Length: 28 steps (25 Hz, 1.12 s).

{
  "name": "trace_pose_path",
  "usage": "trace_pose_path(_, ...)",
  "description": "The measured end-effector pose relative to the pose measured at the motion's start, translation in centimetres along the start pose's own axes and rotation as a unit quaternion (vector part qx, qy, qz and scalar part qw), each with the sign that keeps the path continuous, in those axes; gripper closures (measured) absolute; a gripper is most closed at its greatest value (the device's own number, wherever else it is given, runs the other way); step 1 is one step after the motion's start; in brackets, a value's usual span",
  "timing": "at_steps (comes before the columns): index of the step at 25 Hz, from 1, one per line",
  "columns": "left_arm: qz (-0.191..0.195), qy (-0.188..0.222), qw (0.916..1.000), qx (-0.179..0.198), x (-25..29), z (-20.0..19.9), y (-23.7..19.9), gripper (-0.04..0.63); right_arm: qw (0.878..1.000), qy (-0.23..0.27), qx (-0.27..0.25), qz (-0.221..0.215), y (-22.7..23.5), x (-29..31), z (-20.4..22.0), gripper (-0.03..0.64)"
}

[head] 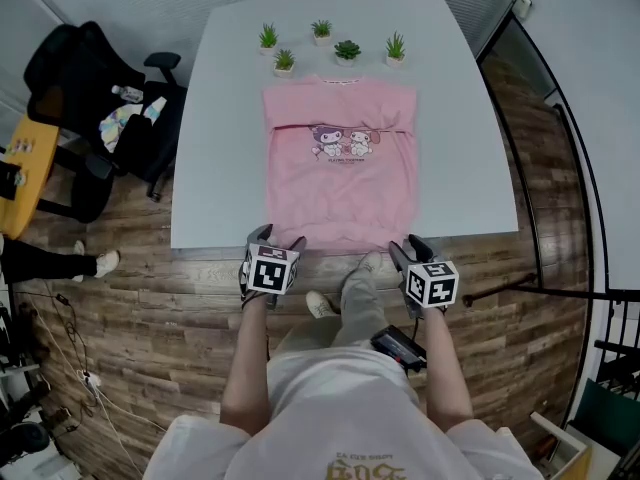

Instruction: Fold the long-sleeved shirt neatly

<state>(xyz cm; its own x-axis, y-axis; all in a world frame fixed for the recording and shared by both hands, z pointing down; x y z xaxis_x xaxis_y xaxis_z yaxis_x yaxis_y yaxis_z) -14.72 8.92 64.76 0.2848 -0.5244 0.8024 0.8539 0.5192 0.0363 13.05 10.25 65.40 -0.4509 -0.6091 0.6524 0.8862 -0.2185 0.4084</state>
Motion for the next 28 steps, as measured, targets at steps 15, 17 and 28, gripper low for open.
trace_pose_path(15,0.021,-0.053,0.9975,0.043,0.7,2.5,1.6,0.258,0.991,-0.052,-0.119,0.039,-0.3,1.0,2.4,0.376)
trace_pose_path(17,0.017,-0.059,0.9969,0.049,1.0,2.6,1.7,0.258,0.986,-0.058,-0.146,0.051,-0.2,1.4,2.5,0.376)
trace_pose_path(28,-0.008,-0.059,0.9969,0.051,1.8,2.2,1.0,0.462,0.968,-0.062,-0.219,0.107,0.7,1.6,1.5,0.551)
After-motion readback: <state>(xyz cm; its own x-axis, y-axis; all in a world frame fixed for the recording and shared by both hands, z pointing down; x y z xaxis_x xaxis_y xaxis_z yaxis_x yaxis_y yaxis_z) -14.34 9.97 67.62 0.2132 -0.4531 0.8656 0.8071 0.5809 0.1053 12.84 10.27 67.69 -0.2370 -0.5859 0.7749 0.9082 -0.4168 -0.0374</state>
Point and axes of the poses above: the fingertips, and each gripper's own axes: x forward along the fingers, y to its right, z out of its underside, the point moved 2 cm from there along -x, backward along the fingers, and after that the axes turned 11 degrees about x, right-handed, at the moved point
